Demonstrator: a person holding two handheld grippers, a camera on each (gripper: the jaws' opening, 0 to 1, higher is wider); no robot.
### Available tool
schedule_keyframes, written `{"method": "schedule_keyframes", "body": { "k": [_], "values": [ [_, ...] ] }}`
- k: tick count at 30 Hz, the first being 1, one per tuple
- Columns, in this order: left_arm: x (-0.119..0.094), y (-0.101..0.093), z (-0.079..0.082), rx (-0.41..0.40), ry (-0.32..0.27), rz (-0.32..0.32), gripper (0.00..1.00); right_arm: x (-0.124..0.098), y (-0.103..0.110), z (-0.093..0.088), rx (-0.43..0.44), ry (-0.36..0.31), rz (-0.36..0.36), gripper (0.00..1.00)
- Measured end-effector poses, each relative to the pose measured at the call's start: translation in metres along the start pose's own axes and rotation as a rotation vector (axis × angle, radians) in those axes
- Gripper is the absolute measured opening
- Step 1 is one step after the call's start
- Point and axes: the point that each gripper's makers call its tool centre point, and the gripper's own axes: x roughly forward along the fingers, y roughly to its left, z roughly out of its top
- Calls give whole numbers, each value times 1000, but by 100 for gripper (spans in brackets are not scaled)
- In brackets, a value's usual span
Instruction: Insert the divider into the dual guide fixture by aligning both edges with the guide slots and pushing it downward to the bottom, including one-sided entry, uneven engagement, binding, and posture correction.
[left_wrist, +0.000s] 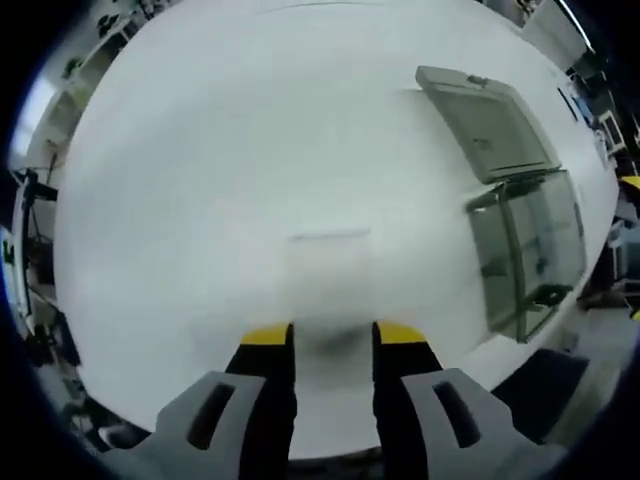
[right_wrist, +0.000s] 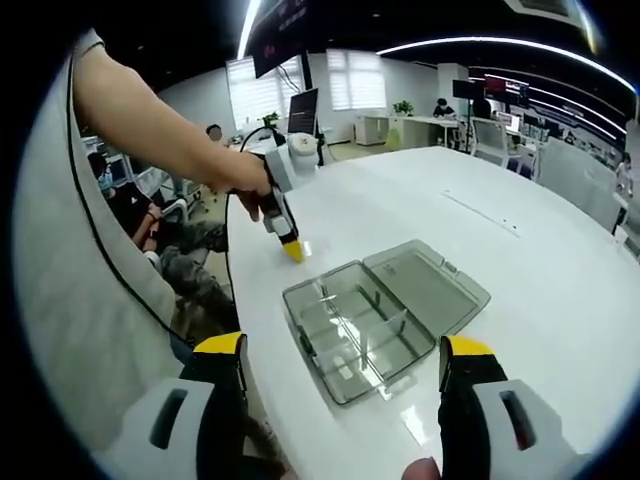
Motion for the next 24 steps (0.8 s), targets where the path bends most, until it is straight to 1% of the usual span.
{"method": "schedule_keyframes", "body": {
  "k": [2, 5, 9, 14, 24],
  "values": [
    [-2, -1, 0, -5, -8, -8, 25, 0, 1, 1, -2, 0, 2, 77],
    [-5, -4, 3, -25, -27, -35, 25, 0, 1, 2, -4, -2, 3, 76],
    [-8, -7, 3, -21, -38, -49, 25, 0, 1, 2, -7, 1, 5, 76],
    [-9, -12, 6, -24, -62, -86, 25, -3, -2, 3, -3, -4, 2, 76],
    [-16, -15, 1, -41, -92, -128, 24, -6, -6, 6, 0, -10, 2, 76]
  ]
}}
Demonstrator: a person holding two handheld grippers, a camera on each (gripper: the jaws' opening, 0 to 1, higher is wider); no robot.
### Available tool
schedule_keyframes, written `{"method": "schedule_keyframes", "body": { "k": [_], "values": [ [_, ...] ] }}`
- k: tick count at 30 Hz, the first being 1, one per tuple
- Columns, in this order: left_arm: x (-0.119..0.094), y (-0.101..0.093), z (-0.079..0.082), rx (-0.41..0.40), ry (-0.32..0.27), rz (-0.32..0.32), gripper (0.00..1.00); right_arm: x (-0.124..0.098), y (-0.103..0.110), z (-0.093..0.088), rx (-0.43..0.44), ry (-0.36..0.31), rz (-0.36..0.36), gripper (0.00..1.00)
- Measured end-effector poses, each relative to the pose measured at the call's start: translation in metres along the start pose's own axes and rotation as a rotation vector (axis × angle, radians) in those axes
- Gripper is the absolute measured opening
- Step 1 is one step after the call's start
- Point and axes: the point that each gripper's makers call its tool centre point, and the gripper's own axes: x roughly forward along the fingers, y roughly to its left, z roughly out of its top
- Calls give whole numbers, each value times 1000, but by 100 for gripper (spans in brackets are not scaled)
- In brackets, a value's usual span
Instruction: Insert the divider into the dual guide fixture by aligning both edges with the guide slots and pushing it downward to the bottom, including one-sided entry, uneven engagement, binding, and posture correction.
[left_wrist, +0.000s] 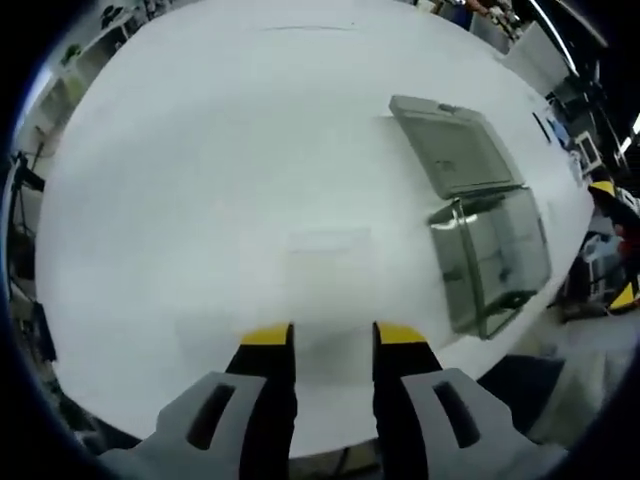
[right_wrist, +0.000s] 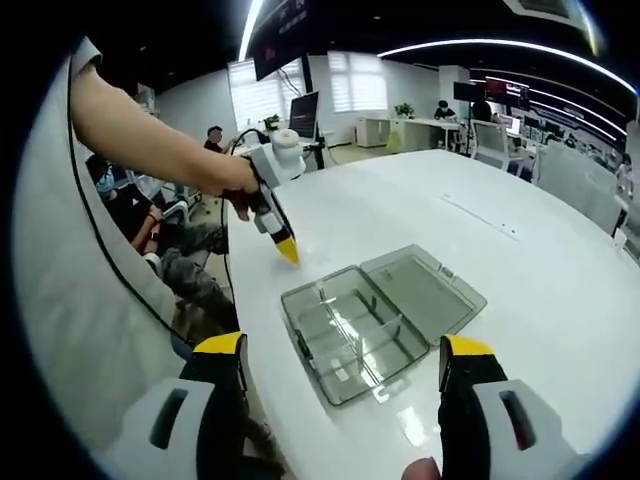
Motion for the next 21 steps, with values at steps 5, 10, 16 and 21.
{"method": "schedule_keyframes", "body": {
  "k": [5, 10, 16, 21],
  "values": [
    [-4, -3, -2, -16, -17, -25, 24, 1, 0, 2, 1, -4, 8, 76],
    [-9, -8, -2, -18, -38, -53, 24, 1, 0, 3, -3, -5, 13, 76],
    [-19, -20, 6, -35, -87, -104, 24, -1, -1, 5, 0, -12, 17, 76],
    [-27, -31, 12, -31, -120, -143, 24, -3, -2, 9, 19, -28, 22, 76]
  ]
}}
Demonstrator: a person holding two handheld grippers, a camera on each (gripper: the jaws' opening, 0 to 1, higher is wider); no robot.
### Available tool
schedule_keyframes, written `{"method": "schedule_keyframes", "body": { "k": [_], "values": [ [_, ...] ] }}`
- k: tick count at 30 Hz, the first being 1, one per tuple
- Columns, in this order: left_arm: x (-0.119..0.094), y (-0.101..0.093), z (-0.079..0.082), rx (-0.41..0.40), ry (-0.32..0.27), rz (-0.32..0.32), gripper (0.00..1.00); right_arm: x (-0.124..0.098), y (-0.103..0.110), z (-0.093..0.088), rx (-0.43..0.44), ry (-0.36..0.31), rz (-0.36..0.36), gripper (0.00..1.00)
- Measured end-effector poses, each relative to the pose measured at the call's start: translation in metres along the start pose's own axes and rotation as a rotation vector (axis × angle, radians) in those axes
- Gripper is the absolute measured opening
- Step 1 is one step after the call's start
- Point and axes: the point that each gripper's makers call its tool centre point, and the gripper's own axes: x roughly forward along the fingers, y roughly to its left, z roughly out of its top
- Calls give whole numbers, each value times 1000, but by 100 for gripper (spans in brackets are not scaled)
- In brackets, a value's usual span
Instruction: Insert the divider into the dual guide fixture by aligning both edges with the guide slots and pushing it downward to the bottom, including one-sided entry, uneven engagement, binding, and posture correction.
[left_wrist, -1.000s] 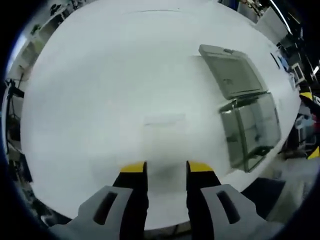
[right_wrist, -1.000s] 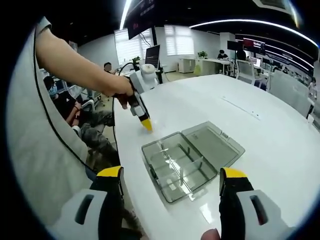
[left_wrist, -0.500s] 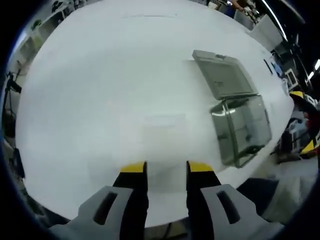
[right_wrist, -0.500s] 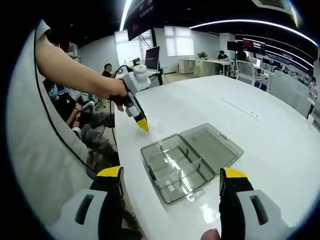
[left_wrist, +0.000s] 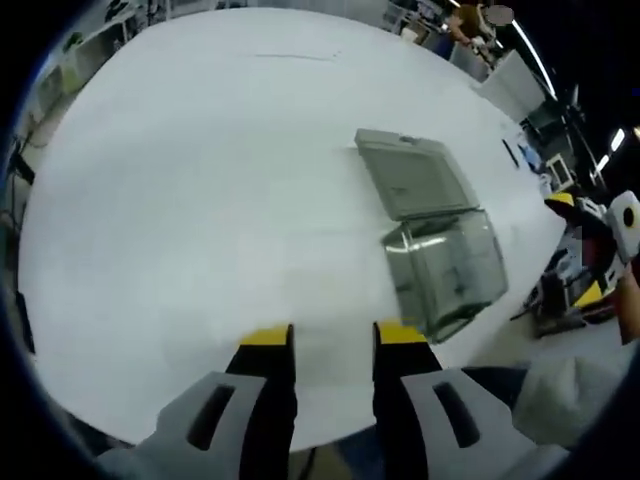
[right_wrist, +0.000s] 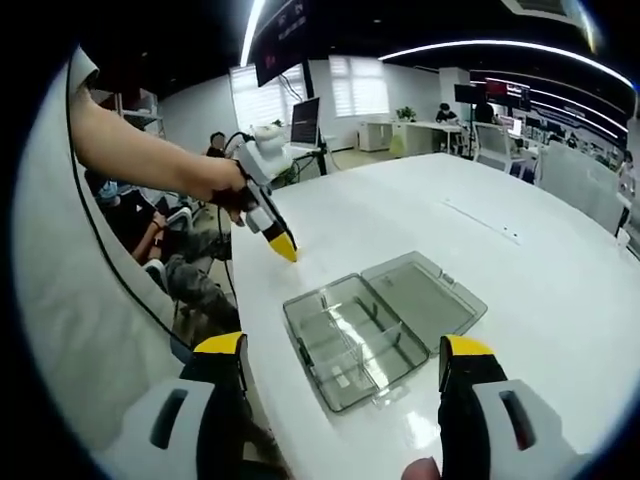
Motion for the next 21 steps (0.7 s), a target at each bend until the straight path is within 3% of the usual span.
{"method": "schedule_keyframes", "body": {
  "k": [21],
  "values": [
    [-20, -51, 22, 49, -88, -149, 25, -7, -8, 3, 22, -20, 5, 76]
  ]
}}
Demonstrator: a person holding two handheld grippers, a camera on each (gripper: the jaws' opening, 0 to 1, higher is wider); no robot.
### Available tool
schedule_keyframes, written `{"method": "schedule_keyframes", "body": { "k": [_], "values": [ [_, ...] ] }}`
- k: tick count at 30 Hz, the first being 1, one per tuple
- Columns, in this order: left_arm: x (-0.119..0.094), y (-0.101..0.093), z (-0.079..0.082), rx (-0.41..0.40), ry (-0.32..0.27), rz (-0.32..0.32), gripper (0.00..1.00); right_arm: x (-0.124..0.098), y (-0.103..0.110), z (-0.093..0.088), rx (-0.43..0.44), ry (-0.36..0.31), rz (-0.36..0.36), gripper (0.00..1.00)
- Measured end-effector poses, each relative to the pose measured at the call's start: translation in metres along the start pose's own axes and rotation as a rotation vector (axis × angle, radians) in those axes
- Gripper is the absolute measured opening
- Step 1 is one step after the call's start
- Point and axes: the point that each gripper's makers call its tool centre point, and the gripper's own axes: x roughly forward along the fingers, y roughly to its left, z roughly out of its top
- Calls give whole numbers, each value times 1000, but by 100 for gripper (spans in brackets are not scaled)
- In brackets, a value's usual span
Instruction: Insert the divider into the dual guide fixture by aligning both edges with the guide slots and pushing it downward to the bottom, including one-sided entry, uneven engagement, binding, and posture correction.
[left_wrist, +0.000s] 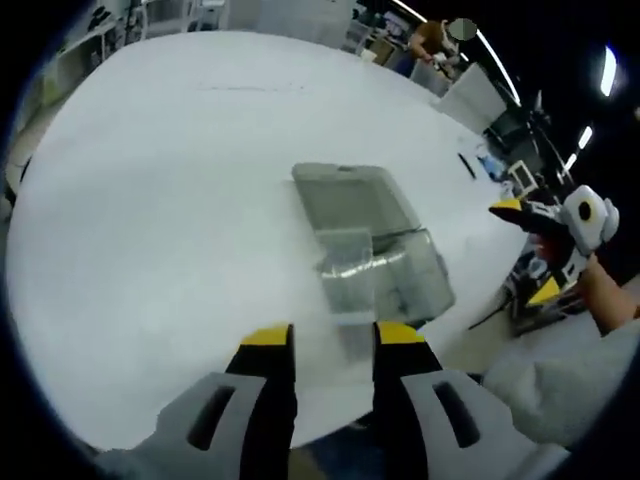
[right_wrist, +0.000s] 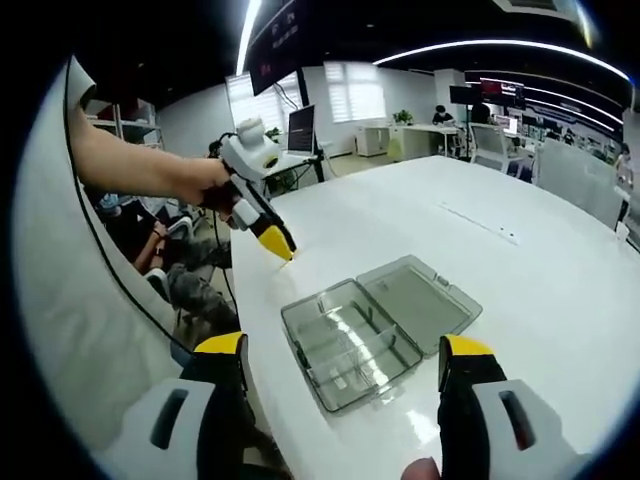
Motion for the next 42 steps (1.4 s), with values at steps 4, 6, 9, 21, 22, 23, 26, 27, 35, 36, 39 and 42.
{"method": "schedule_keyframes", "body": {
  "k": [4, 6, 9, 21, 22, 23, 26, 27, 35, 36, 39, 42],
  "values": [
    [0, -13, 6, -1, -16, -44, 25, 0, -1, 2, 6, -7, 7, 75],
    [-1, -19, 9, 10, -23, -59, 25, 0, -1, 4, 11, -12, 12, 75],
    [-2, -27, 12, 21, -25, -76, 25, 1, -1, 8, 18, -23, 21, 75],
    [-6, -55, 21, 48, -61, -166, 25, 0, 2, 22, 74, -74, 52, 74],
    [-5, -55, 21, 50, -61, -170, 25, 0, 2, 23, 78, -79, 54, 74],
    [-4, -57, 20, 50, -61, -178, 25, 0, 3, 25, 86, -86, 61, 73],
    [-4, -63, 21, 46, -67, -202, 25, 0, 4, 26, 94, -90, 72, 73],
    [-4, -65, 21, 46, -66, -211, 25, 1, 4, 26, 96, -90, 76, 73],
    [-3, -76, 22, 48, -73, -258, 24, 2, 1, 32, 129, -109, 103, 72],
    [-3, -79, 22, 49, -71, -266, 24, 2, 1, 33, 133, -110, 105, 72],
    [-2, -82, 23, 52, -73, -283, 24, 2, -1, 37, 148, -124, 114, 72],
    [-2, -88, 25, 51, -78, -305, 24, 1, -3, 41, 165, -141, 123, 71]
  ]
}}
